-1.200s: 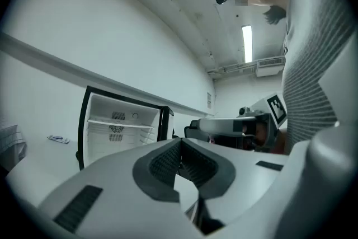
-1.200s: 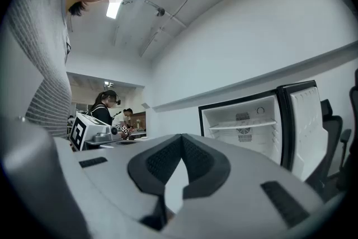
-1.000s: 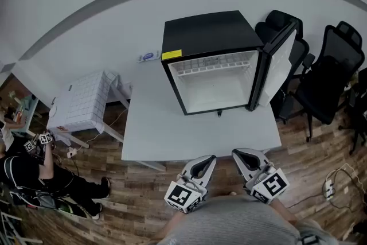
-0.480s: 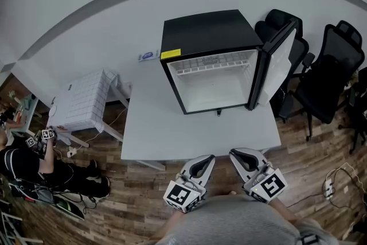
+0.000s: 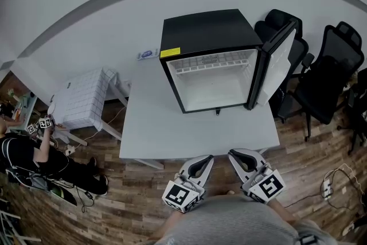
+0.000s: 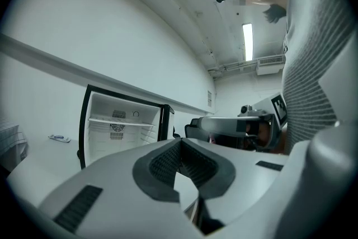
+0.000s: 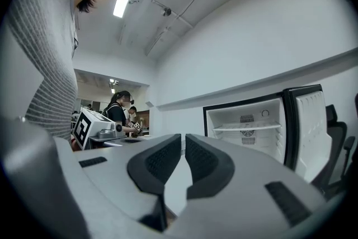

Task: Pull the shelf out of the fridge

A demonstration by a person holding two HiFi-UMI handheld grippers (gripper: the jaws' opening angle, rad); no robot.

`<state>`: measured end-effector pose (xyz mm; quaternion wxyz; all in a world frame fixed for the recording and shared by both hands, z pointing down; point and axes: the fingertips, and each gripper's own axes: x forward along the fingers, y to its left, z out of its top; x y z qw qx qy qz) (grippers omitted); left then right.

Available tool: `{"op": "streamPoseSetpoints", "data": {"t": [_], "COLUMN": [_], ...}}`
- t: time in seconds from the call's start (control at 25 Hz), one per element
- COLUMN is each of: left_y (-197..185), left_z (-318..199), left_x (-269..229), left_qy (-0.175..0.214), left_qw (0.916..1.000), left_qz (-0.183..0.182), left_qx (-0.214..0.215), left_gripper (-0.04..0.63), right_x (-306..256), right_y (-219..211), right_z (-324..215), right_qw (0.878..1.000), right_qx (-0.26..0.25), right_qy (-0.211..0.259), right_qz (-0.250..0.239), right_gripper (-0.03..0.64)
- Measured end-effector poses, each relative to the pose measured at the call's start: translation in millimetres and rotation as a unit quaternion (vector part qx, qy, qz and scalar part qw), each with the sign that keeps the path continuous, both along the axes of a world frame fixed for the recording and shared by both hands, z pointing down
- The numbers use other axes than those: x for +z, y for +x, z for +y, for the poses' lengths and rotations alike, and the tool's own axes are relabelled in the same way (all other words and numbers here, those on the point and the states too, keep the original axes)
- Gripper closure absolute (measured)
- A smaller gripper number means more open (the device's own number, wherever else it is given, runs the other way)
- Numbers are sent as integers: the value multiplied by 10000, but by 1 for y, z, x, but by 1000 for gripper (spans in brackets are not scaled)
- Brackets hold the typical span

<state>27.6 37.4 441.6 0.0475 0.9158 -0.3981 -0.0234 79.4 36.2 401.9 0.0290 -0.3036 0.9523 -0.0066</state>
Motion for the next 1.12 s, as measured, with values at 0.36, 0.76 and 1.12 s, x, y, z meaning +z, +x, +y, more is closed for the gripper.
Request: {"op": "streamPoseSetpoints", "data": {"t": [0.36,0.76,1.12], "left_y": [-1,12,51], "left_z": [1,-5,-7], "left_x": [0,7,11], "left_qy": [-10,-78,-134], "left_qw": [10000,9998,9993], "left_qz": [20,56,35], "left_qx": [-19,-155,-346], "left_gripper": [584,584,584], "right_x": [1,3,8], "right_y": [-4,15,50], "right_z": [1,-8,-17], "right_qw": [9999,9999,9997], "right_qx": [-21,6,-223], "right_qy": [36,-3,-102], "right_qz": [122,130,51], "right_gripper": [601,601,601]}}
